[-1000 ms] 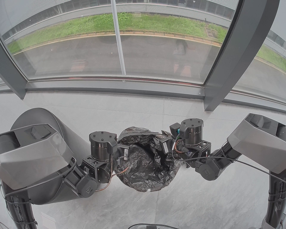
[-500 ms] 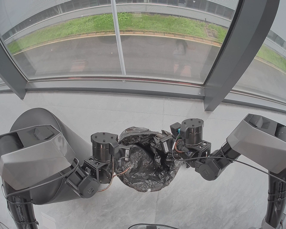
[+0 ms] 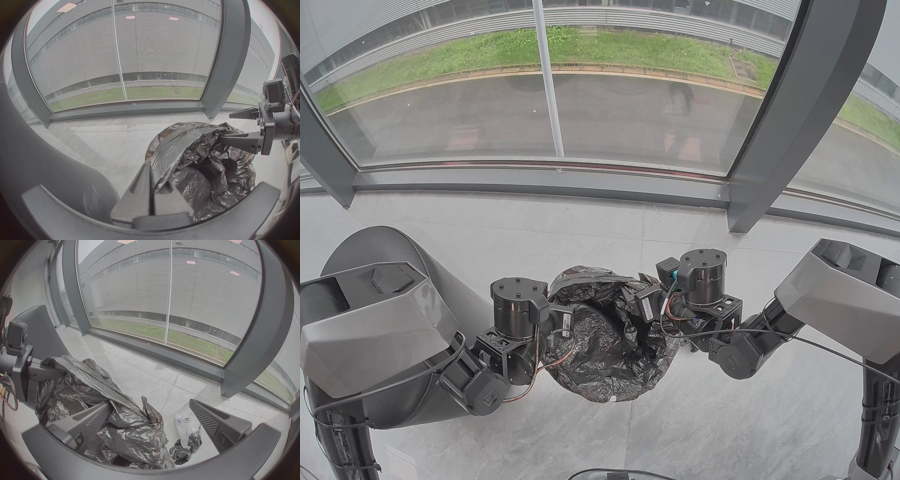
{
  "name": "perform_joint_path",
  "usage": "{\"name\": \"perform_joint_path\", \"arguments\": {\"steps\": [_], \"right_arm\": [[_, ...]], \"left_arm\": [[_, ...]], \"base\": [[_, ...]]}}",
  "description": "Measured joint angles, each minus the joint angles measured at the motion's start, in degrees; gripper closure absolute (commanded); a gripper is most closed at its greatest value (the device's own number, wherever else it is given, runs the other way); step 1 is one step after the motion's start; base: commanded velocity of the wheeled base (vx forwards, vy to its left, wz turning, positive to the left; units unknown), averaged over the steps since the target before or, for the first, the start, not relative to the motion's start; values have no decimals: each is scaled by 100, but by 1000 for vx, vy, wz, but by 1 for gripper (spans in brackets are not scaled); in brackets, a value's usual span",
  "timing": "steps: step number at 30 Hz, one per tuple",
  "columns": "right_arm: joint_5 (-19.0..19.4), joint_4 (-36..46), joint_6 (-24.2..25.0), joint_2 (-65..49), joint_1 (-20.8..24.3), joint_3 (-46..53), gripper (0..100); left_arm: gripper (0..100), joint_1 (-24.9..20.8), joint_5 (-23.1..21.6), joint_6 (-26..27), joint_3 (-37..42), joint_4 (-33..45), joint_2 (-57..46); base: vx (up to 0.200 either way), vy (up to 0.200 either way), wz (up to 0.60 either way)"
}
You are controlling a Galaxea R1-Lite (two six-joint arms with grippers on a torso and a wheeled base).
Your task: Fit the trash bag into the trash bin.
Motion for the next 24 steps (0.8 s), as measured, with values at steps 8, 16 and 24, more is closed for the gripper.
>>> {"name": "perform_joint_path", "arguments": {"steps": [8, 16, 24], "right_arm": [[0, 2, 0, 0, 0, 0, 0], [0, 2, -2, 6, -2, -6, 0], [5, -6, 6, 11, -2, -2, 0]], "left_arm": [[0, 7, 0, 9, -2, 10, 6], [0, 0, -37, 2, 0, -41, 11], [0, -9, -33, 37, 6, -91, 13]], "base": [[0, 0, 0], [0, 0, 0], [0, 0, 0]]}}
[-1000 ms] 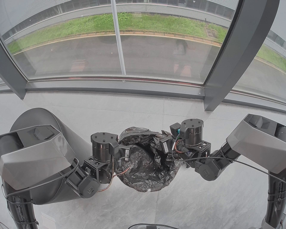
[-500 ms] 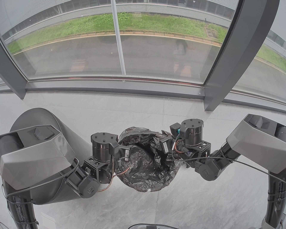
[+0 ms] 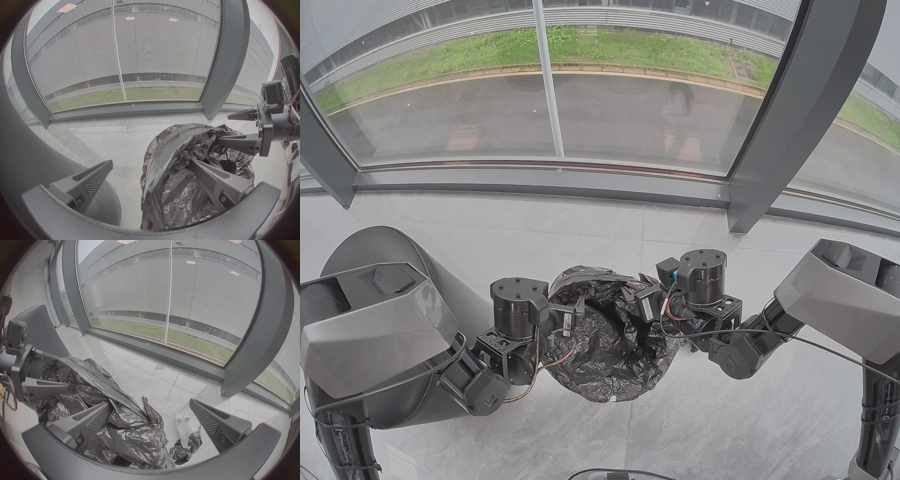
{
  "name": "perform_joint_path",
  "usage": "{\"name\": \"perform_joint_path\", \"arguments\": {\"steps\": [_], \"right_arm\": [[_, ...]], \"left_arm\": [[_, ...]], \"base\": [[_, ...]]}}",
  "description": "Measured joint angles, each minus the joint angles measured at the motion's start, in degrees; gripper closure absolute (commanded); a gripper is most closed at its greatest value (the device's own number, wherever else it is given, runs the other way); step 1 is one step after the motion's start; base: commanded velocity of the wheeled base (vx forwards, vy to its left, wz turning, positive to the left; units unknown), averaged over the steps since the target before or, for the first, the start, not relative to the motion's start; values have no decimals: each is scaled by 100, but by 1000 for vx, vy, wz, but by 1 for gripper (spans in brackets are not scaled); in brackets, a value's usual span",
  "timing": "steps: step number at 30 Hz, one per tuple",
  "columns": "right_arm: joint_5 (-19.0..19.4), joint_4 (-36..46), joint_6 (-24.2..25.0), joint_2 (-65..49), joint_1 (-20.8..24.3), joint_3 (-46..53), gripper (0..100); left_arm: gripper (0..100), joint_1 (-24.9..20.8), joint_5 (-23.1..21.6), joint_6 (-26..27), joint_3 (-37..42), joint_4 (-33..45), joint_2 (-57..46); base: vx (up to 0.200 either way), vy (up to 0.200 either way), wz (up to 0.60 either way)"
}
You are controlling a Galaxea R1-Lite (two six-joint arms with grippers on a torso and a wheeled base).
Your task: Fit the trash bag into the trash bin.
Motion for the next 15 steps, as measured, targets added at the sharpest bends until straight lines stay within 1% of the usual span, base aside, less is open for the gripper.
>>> {"name": "perform_joint_path", "arguments": {"steps": [7, 9, 12, 15], "right_arm": [[-2, -2, 0, 0, 2, -1, 0], [-5, -29, 0, 0, 2, 2, 0], [-5, -77, -5, 0, 2, 13, 0], [-9, -98, -9, 0, 0, 20, 0]], "left_arm": [[0, 112, 66, 80, -13, -29, 22], [0, 176, 196, 91, -20, -46, 22], [0, 250, 514, 151, -50, -196, 35], [0, 325, 627, 236, -66, -435, 63]], "base": [[0, 0, 0], [0, 0, 0], [0, 0, 0], [0, 0, 0]]}}
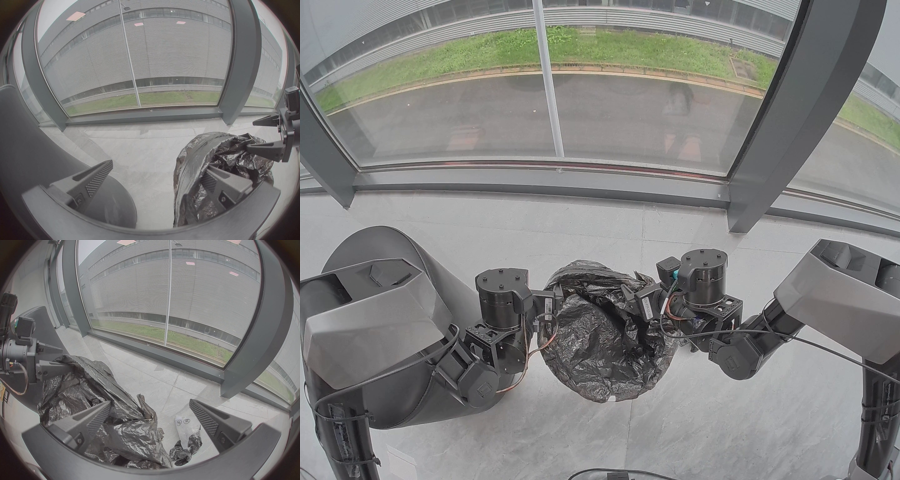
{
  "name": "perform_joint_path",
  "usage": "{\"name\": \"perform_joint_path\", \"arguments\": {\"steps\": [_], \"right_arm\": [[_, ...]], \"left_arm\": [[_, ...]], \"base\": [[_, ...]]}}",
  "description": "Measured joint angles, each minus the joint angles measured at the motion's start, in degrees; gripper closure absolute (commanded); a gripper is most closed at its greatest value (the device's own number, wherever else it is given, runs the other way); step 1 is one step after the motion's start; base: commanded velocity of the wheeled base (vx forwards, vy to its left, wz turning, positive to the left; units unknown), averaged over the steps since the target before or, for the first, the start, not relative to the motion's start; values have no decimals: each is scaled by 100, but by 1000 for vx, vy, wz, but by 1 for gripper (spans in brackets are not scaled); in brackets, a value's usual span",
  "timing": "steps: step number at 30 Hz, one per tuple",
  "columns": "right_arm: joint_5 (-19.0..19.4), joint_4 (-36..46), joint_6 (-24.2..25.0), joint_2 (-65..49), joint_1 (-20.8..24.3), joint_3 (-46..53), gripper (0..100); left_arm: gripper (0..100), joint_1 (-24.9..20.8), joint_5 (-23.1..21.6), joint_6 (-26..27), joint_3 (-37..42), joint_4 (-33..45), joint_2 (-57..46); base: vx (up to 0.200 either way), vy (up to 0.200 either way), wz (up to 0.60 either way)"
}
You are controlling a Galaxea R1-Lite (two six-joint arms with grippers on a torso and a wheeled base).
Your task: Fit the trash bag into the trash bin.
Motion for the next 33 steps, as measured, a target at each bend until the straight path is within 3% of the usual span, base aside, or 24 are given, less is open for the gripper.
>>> {"name": "perform_joint_path", "arguments": {"steps": [26, 33], "right_arm": [[-7, -9, 0, 68, -44, -26, 0], [-2, -17, 0, 110, -80, -37, 0]], "left_arm": [[0, 503, -17, 41, -26, -101, 177], [0, 556, -20, 40, 11, -438, 397]], "base": [[0, 0, 0], [0, 0, 0]]}}
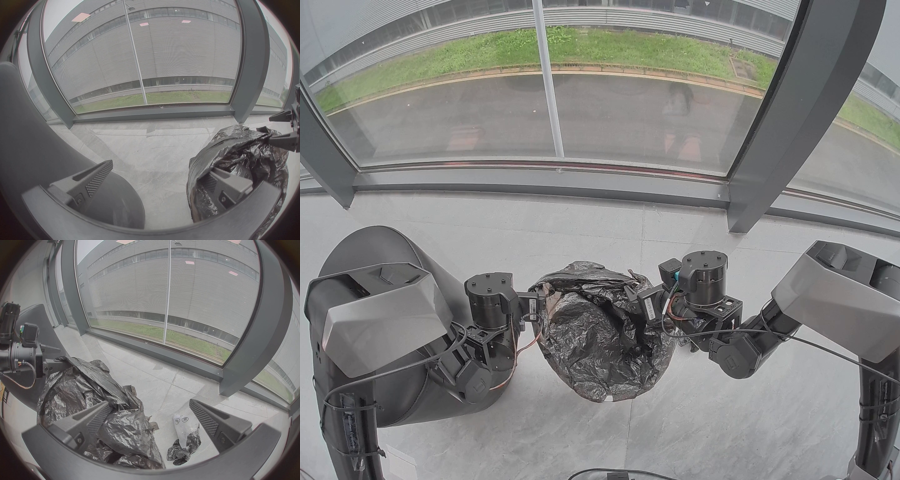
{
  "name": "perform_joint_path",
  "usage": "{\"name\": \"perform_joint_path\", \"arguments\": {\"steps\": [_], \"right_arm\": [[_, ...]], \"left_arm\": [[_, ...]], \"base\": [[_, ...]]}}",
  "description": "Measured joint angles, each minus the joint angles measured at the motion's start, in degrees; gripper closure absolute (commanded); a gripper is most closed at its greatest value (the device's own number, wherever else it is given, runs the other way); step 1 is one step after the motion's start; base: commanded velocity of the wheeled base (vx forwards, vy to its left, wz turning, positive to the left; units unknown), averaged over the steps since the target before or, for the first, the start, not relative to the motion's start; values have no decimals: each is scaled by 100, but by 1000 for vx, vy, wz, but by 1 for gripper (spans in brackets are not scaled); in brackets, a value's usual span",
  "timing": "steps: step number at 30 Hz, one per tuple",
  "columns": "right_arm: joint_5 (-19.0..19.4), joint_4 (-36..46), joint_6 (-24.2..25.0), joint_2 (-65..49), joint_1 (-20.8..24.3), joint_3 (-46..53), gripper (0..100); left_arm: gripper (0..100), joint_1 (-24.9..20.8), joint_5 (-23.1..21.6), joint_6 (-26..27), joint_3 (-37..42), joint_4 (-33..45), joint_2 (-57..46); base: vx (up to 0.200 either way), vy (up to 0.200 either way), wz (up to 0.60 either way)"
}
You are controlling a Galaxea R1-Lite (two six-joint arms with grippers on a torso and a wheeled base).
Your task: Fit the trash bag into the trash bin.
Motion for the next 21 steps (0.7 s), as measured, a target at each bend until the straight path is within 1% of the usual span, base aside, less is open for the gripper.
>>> {"name": "perform_joint_path", "arguments": {"steps": [5, 13, 21], "right_arm": [[2, 2, 0, 26, -41, -9, 0], [5, 0, 9, 54, -77, -52, 0], [6, 6, 4, 111, -102, -151, 0]], "left_arm": [[0, 4, -2, 0, 35, -233, 250], [0, -38, -145, -22, 49, -251, 466], [0, -55, -174, -73, 49, -260, 647]], "base": [[0, 0, 0], [0, 0, 0], [0, 0, 0]]}}
